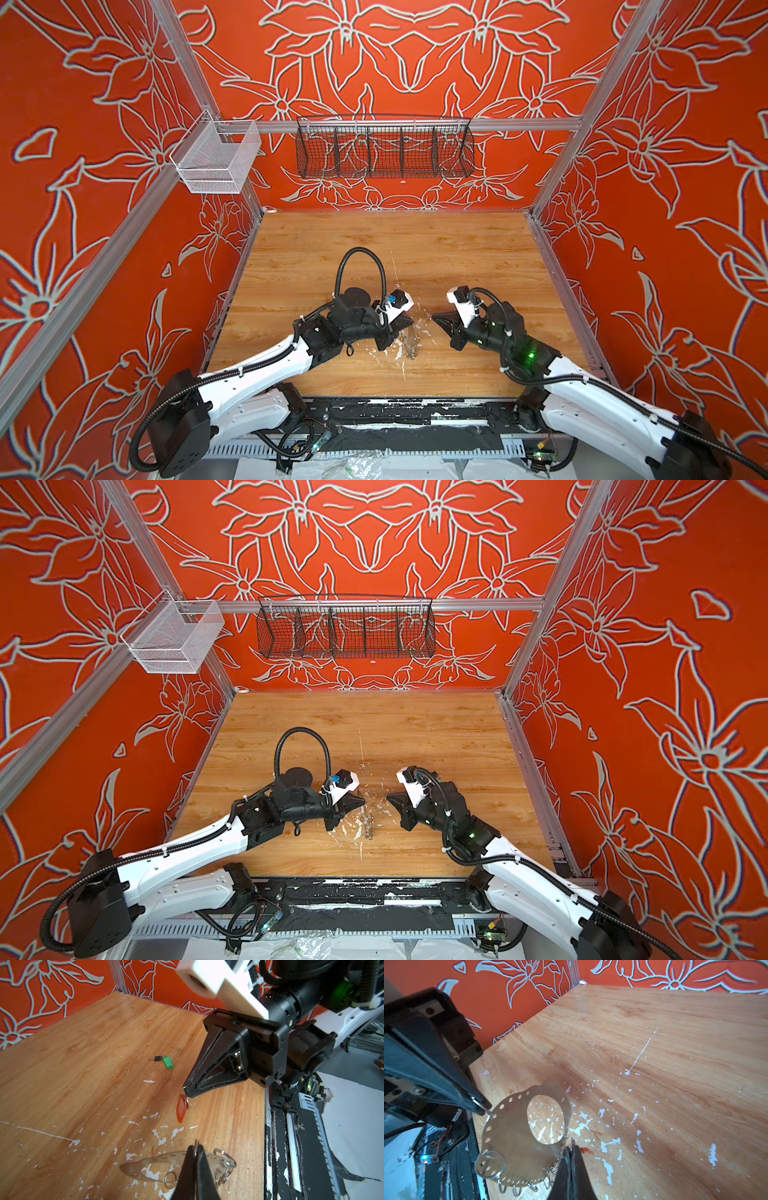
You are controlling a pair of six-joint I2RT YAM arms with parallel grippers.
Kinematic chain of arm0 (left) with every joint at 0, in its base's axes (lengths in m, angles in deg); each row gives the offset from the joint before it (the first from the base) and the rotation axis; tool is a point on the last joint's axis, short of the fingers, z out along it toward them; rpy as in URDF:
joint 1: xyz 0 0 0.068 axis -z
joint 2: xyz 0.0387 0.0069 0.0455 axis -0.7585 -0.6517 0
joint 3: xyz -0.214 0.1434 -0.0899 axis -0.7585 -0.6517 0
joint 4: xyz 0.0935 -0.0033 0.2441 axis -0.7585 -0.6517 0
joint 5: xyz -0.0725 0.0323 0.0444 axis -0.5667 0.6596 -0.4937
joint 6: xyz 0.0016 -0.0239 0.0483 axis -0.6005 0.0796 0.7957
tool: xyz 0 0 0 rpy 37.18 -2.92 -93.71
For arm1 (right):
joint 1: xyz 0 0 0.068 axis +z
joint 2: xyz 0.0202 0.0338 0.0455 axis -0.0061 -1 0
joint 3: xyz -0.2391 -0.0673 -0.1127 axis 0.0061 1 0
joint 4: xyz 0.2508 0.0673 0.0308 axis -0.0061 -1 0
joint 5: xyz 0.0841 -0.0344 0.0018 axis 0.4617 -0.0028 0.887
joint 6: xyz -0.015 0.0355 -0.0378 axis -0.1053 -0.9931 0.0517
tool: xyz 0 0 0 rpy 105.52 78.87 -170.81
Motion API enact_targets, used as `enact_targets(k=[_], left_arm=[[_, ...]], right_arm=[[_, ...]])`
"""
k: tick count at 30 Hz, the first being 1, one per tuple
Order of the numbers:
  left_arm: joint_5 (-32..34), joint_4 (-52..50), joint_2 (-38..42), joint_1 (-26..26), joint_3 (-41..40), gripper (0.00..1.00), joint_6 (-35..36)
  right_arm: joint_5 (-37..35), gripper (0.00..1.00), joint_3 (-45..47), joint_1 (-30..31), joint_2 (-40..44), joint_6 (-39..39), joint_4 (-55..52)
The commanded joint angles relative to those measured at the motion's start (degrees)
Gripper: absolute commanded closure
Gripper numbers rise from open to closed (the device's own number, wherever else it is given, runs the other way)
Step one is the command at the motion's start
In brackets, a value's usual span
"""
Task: Attach keys to a key ring
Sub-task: Insert the key into the keyring.
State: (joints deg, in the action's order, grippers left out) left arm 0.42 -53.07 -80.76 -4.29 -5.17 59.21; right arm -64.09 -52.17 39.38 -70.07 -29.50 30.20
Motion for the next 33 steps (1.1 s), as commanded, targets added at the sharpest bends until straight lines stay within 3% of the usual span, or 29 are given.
enact_targets(k=[1, 8, 18, 33], left_arm=[[-3.07, -0.84, 1.65, 1.03, 1.33, 1.0, 1.65], [-1.85, -1.59, 3.88, 3.52, 1.05, 1.0, 3.33], [0.14, -1.77, 6.1, 4.53, 0.73, 1.0, 3.66], [-0.45, -2.11, 5.58, 5.28, 0.89, 1.0, 4.98]], right_arm=[[3.52, 1.0, 1.12, 0.44, 4.04, -1.07, -0.92], [11.04, 1.0, 3.02, 1.05, 13.34, -2.93, -0.52], [12.83, 1.0, 1.26, 5.73, 5.81, -1.88, 3.11], [10.97, 1.0, 1.32, 9.66, 4.43, -1.88, 6.98]])
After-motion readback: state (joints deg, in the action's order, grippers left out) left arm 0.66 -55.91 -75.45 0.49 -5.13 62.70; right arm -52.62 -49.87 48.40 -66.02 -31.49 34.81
